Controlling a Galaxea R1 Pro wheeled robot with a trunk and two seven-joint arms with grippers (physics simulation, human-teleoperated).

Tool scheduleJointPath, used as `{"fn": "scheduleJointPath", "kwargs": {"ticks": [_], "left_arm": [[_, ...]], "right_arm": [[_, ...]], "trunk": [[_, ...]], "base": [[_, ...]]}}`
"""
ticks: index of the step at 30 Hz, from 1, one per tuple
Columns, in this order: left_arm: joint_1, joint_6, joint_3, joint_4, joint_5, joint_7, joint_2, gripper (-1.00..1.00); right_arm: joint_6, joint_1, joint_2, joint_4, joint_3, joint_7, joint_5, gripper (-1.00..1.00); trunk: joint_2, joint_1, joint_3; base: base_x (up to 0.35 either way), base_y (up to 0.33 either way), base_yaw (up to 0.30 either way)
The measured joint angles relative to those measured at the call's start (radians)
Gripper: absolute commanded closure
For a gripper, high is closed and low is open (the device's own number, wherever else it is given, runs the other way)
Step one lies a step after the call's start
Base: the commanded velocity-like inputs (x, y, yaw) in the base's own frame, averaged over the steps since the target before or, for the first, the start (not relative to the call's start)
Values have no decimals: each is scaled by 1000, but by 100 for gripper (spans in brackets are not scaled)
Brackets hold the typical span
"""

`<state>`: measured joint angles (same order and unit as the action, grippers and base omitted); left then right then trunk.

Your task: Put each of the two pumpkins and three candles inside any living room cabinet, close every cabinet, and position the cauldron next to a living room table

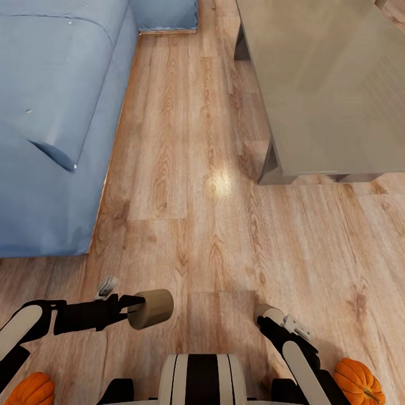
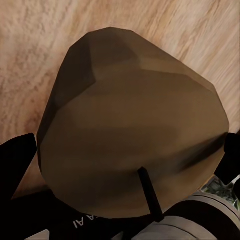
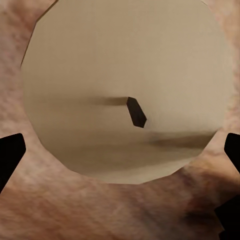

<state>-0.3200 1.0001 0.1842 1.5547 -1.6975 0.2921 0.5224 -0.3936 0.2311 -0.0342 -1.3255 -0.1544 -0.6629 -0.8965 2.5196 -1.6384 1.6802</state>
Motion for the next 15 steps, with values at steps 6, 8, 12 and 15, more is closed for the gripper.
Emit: {"fn": "scheduleJointPath", "kwargs": {"ticks": [6, 8, 12, 15], "left_arm": [[0, 0, 0, -1, 0, 0, 0, 100], [0, 0, 0, -1, 1, 0, 0, 100], [0, 0, 0, -1, 0, 0, 0, 100], [0, 0, 0, -1, 0, 0, 0, 100]], "right_arm": [[8, 0, 0, 0, 0, 1, 0, -100], [11, 0, 0, 0, 0, 2, -1, -100], [12, 0, 0, 0, 0, 4, 0, -100], [12, 0, 0, 0, 0, 5, 0, -100]], "trunk": [[0, 0, 0], [0, 0, 0], [0, 0, 0], [0, 0, 0]], "base": [[50, 0, 0], [13, 0, 0], [4, 0, 0], [0, 0, 0]]}}
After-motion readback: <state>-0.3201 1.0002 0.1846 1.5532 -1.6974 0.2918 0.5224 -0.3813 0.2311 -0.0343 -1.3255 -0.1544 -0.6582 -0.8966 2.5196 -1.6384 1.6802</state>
